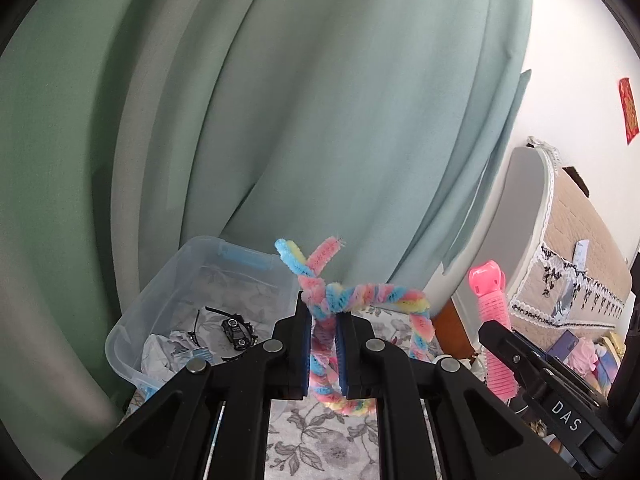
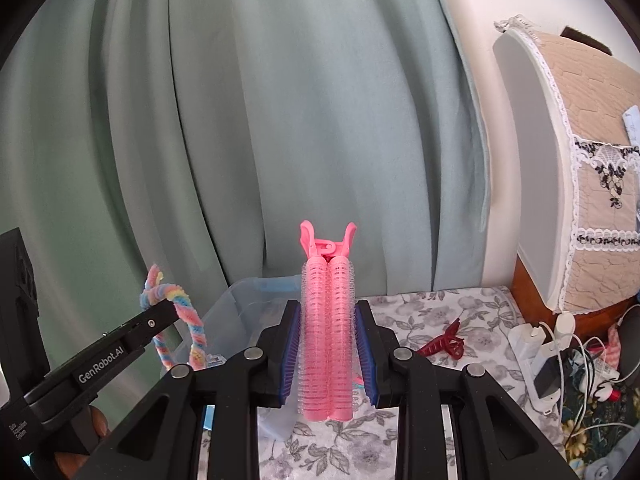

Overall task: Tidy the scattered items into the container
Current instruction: 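Lift and carry the pipe-cleaner loop and pink roller over the box with both tools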

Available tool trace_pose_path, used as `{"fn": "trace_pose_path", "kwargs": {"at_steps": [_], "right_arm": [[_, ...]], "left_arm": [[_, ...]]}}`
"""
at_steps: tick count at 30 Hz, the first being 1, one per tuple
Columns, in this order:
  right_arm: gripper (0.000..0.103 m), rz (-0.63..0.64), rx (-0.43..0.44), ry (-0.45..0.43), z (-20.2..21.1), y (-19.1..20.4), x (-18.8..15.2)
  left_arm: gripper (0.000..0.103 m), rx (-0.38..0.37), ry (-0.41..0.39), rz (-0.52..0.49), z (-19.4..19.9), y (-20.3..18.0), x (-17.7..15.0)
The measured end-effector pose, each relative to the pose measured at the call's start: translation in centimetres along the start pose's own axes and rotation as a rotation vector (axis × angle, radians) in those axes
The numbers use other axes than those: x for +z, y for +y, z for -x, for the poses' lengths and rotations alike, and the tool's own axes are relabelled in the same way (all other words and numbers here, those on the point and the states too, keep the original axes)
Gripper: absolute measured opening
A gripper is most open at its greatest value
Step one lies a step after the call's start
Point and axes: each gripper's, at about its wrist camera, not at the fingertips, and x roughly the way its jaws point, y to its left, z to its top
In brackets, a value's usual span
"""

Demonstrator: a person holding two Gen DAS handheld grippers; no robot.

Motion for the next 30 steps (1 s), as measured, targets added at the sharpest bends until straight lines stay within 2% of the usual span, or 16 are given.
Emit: {"fn": "trace_pose_path", "kwargs": {"at_steps": [16, 23, 30], "right_arm": [[0.029, 0.169, 0.073, 0.166, -6.3, 7.4, -2.7], [0.029, 0.204, 0.103, 0.222, -8.9, 9.1, -3.7], [0.029, 0.215, 0.11, 0.29, -11.8, 9.0, -5.0]], "left_arm": [[0.011, 0.085, 0.023, 0.166, -1.0, 9.4, -1.3], [0.011, 0.115, 0.063, 0.201, -2.3, 11.4, -2.2], [0.011, 0.143, 0.107, 0.219, -3.6, 12.8, -2.8]]}}
